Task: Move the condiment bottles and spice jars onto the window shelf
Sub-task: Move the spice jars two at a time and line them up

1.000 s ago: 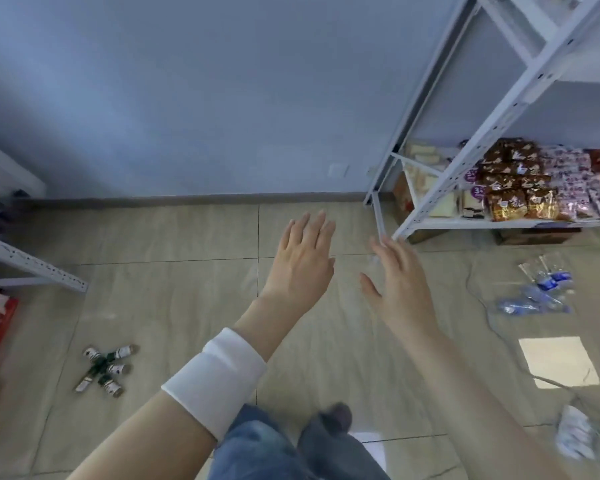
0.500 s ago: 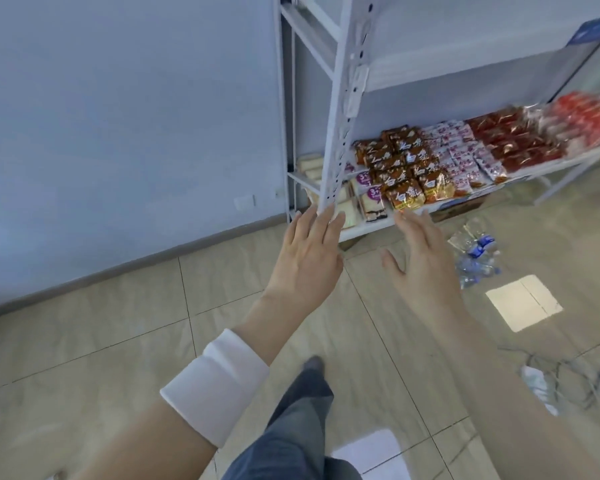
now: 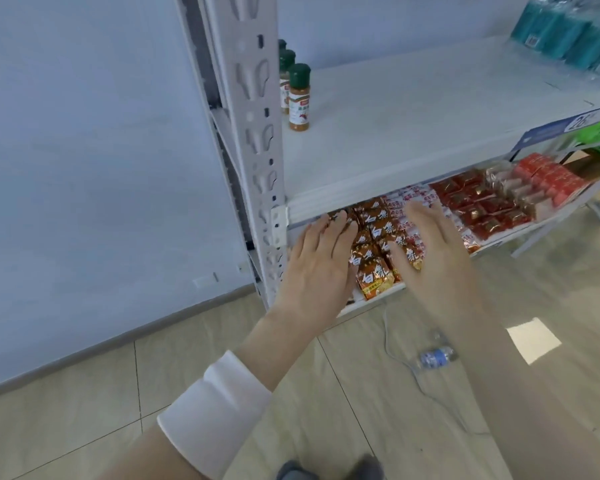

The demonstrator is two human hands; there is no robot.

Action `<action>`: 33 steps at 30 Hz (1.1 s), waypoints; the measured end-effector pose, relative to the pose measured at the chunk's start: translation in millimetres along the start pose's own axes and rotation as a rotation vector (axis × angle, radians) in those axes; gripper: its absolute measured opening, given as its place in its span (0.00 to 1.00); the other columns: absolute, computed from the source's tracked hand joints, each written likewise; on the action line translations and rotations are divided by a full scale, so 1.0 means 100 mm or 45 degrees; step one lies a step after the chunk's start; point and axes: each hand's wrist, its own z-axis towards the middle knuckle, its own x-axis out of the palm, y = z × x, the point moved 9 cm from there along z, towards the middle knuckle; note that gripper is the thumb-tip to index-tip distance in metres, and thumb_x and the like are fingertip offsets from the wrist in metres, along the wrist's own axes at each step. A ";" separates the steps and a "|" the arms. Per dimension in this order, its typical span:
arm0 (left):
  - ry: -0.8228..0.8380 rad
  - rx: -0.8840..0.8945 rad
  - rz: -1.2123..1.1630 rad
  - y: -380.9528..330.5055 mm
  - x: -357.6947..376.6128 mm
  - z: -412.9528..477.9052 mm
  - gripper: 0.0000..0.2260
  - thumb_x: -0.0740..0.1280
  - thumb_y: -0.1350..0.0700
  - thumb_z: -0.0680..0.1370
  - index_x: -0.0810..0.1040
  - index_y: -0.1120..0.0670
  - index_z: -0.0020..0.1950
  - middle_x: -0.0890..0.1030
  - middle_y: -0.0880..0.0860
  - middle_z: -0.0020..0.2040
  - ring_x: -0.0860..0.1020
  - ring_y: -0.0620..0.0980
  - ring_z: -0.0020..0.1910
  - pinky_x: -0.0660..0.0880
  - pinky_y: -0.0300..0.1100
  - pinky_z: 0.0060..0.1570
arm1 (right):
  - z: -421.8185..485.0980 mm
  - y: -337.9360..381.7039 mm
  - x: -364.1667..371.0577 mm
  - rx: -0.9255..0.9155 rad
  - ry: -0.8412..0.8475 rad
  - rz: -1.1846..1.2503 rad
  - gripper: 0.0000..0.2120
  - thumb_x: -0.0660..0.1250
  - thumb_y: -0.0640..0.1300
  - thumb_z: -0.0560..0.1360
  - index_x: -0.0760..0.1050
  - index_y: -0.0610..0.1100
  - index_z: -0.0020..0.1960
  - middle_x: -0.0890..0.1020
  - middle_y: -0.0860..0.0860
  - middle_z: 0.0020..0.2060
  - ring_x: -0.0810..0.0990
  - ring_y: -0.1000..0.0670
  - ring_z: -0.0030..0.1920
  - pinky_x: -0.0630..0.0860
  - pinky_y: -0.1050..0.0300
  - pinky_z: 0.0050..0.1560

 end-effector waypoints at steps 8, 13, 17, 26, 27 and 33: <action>-0.097 -0.206 0.075 0.00 0.29 1.06 0.24 0.70 0.58 0.72 0.70 0.62 0.66 0.73 0.61 0.66 0.70 0.62 0.66 0.66 0.57 0.64 | 1.02 -0.64 0.07 -0.113 0.152 0.035 0.25 0.63 0.49 0.76 0.64 0.44 0.71 0.67 0.45 0.71 0.57 0.44 0.75 0.56 0.43 0.73; -0.152 -0.494 0.005 0.19 0.25 1.42 0.23 0.66 0.57 0.76 0.66 0.59 0.70 0.68 0.57 0.70 0.64 0.57 0.71 0.60 0.52 0.69 | 1.57 -0.81 0.04 -0.248 0.267 0.110 0.25 0.62 0.49 0.77 0.62 0.46 0.72 0.65 0.49 0.72 0.54 0.49 0.75 0.50 0.55 0.72; -0.293 -0.853 -0.167 0.60 0.15 1.54 0.24 0.63 0.54 0.78 0.61 0.56 0.72 0.67 0.55 0.71 0.64 0.53 0.70 0.58 0.44 0.69 | 2.00 -0.75 0.15 -0.316 0.317 0.222 0.24 0.62 0.48 0.77 0.62 0.47 0.72 0.66 0.50 0.72 0.55 0.51 0.75 0.52 0.59 0.70; -0.415 -1.364 -0.617 1.41 0.37 1.78 0.30 0.66 0.51 0.76 0.56 0.54 0.74 0.64 0.53 0.72 0.63 0.51 0.70 0.61 0.44 0.67 | 2.87 -0.45 0.73 -0.346 0.455 0.440 0.22 0.66 0.45 0.76 0.68 0.43 0.69 0.73 0.48 0.65 0.69 0.50 0.68 0.57 0.71 0.60; -0.446 -1.370 -0.652 1.47 0.38 1.81 0.31 0.67 0.52 0.75 0.57 0.55 0.74 0.65 0.53 0.72 0.63 0.51 0.70 0.61 0.43 0.66 | 2.93 -0.43 0.78 -0.327 0.467 0.470 0.22 0.66 0.44 0.75 0.68 0.43 0.68 0.73 0.48 0.65 0.70 0.50 0.67 0.58 0.71 0.60; -0.481 -1.366 -0.573 1.69 0.39 1.94 0.30 0.70 0.55 0.73 0.61 0.56 0.71 0.69 0.52 0.68 0.68 0.52 0.67 0.65 0.45 0.65 | 3.30 -0.36 1.08 -0.280 0.534 0.616 0.20 0.67 0.44 0.75 0.70 0.44 0.66 0.75 0.51 0.63 0.72 0.52 0.65 0.66 0.58 0.67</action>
